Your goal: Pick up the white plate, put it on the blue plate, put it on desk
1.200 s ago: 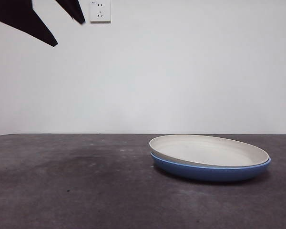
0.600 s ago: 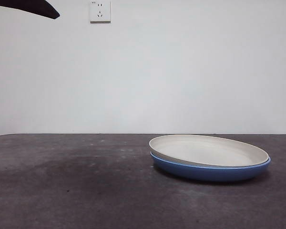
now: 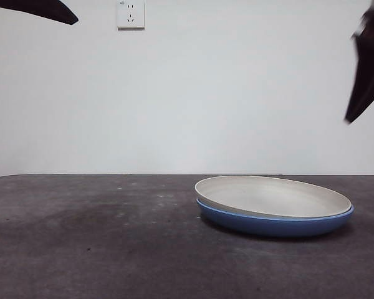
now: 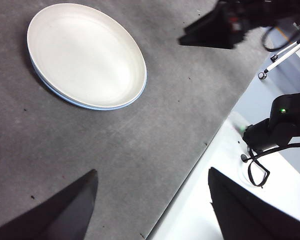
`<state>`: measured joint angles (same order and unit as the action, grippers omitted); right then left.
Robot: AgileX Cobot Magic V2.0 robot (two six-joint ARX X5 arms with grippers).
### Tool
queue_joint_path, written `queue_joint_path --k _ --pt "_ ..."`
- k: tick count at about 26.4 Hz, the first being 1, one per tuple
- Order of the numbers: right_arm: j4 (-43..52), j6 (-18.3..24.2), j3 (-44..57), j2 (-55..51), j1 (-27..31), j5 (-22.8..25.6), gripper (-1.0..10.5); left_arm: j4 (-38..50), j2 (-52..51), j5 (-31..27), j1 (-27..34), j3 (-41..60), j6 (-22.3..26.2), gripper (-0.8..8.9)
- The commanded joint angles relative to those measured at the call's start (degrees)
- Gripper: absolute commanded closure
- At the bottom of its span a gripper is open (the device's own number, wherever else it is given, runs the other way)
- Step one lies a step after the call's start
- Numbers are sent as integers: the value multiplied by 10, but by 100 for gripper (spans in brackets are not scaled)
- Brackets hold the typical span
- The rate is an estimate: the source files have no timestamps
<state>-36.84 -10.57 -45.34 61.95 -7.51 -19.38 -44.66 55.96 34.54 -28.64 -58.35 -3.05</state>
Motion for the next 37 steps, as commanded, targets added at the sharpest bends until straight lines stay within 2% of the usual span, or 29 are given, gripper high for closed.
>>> queue_joint_path --k 1,9,19,25,31,34,37 --pt "40 -12 -3 53 -1 2 532 5 5 2 -3 -4 9 471" --pt "131 -26 -3 166 0 0 579 5 5 2 -3 -4 9 471" --pt "193 -43 -3 249 -1 -4 645 5 5 2 -3 -4 9 471" --pt "210 -43 -3 266 -1 -4 796 5 5 2 -3 -4 9 471" --pt "210 -46 -3 268 3 0 859 5 5 2 -3 -4 9 471" --pt "210 -53 -3 268 8 0 939 5 5 2 -3 -4 9 471" --pt "210 -57 -3 268 14 -1 939 5 5 2 -3 -4 8 471"
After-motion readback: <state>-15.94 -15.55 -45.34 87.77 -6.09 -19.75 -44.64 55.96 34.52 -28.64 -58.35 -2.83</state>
